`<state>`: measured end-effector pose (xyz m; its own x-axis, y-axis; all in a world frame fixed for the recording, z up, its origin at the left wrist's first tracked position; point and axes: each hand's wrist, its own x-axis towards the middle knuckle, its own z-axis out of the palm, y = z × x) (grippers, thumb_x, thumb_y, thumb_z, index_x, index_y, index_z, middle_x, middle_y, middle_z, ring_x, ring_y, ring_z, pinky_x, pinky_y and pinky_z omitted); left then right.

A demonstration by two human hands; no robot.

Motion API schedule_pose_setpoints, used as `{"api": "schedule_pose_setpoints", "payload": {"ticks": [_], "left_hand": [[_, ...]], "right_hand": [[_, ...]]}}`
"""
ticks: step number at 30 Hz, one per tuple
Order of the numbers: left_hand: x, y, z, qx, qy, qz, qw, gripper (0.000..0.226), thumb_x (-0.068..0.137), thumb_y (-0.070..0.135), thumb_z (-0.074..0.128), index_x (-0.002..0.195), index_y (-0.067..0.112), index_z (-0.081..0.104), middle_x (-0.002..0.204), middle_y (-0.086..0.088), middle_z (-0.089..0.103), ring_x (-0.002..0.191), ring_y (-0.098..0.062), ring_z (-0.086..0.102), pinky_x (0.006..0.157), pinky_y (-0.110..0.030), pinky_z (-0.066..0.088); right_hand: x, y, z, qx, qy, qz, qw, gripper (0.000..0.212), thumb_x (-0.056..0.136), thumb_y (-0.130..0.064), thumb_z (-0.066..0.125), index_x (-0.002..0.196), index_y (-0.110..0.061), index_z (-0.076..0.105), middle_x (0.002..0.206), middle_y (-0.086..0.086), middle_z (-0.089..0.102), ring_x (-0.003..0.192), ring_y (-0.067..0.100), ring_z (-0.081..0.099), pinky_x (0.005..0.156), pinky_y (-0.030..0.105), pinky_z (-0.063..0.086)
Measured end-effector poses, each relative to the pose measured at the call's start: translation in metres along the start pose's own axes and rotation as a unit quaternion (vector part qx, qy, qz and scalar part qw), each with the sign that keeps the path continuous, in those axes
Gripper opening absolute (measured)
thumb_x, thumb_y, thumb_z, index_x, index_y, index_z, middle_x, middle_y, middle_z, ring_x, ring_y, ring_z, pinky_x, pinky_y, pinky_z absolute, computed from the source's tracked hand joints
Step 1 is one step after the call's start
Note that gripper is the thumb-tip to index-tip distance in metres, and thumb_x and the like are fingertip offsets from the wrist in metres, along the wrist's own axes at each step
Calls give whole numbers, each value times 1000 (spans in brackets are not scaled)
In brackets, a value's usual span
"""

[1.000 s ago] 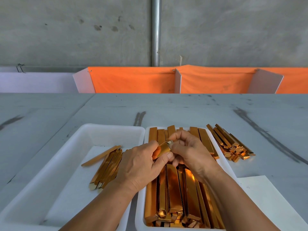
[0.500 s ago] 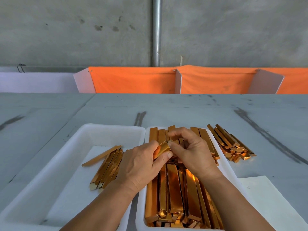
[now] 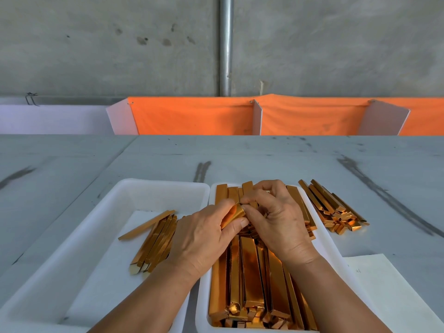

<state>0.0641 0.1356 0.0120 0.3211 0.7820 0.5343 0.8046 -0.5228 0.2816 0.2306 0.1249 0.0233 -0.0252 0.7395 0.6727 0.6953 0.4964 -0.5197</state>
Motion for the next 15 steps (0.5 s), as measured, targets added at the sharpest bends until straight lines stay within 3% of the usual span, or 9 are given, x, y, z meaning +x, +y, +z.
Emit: {"api": "schedule_pose_setpoints", "payload": {"ticks": [3,6,9,11,13,15], "left_hand": [[-1,0,0,7,2,2,1000,61,85,77,18,120,37,46,77,16,52,66,-4,52,57,-15,39],[0,0,0,9,7,-1,1000,59,85,77,21,120,37,46,76,17,50,65,-3,50,53,-11,31],[0,0,-1,11,8,-2,1000,57,86,75,27,121,35,48,76,17,48,64,-3,48,52,-9,28],[-1,0,0,10,8,0,1000,56,87,74,29,121,34,49,75,17,49,63,-3,49,52,-11,30],[0,-1,0,2,10,-1,1000,56,87,74,29,120,33,50,75,16,52,62,-4,50,52,-12,33],[0,-1,0,-3,9,0,1000,57,87,75,28,119,34,50,75,14,54,63,-5,52,53,-16,40]], "right_hand": [[0,-2,0,-32,5,-25,999,11,85,-16,77,93,-24,75,108,-7,49,75,-1,53,61,7,46],[-1,-3,1,-72,15,-58,996,11,86,-14,76,94,-21,75,111,1,54,79,8,54,57,23,55],[-1,0,1,-44,12,-51,998,16,88,-11,72,98,-22,75,112,-5,50,80,3,55,63,11,51],[-1,1,0,0,-3,-25,1000,19,90,-9,67,101,-22,75,109,-10,50,92,0,57,70,7,49],[0,0,0,48,-20,3,999,24,91,-2,63,100,-21,75,100,-13,57,98,-1,57,77,6,47],[1,-1,-1,116,-42,50,991,32,92,4,59,95,-25,73,90,-19,63,91,1,62,75,10,49]]}}
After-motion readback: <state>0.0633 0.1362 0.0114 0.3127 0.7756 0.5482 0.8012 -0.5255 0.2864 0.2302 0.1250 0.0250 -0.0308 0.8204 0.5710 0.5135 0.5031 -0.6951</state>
